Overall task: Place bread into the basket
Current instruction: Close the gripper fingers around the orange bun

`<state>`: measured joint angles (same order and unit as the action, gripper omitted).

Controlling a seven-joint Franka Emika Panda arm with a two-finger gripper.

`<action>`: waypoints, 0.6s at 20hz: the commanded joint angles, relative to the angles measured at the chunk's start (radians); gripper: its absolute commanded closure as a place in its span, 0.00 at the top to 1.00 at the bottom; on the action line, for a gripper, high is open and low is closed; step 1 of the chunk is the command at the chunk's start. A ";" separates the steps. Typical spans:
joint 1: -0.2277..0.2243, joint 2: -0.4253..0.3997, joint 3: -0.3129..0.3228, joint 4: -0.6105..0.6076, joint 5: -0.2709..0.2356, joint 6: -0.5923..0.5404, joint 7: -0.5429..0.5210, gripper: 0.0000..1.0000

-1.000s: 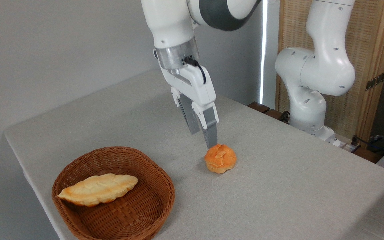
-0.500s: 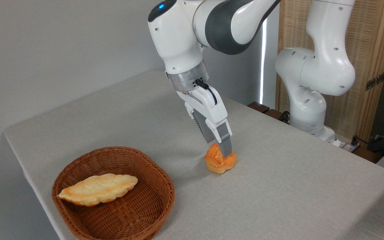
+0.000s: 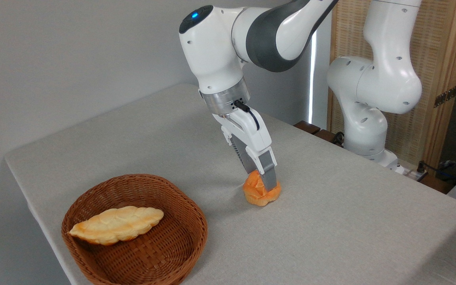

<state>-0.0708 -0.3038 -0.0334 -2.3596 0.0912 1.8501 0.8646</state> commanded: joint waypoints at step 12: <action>0.003 -0.017 0.004 -0.041 0.025 0.038 0.040 1.00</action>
<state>-0.0707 -0.3038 -0.0334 -2.3802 0.0916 1.8628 0.8850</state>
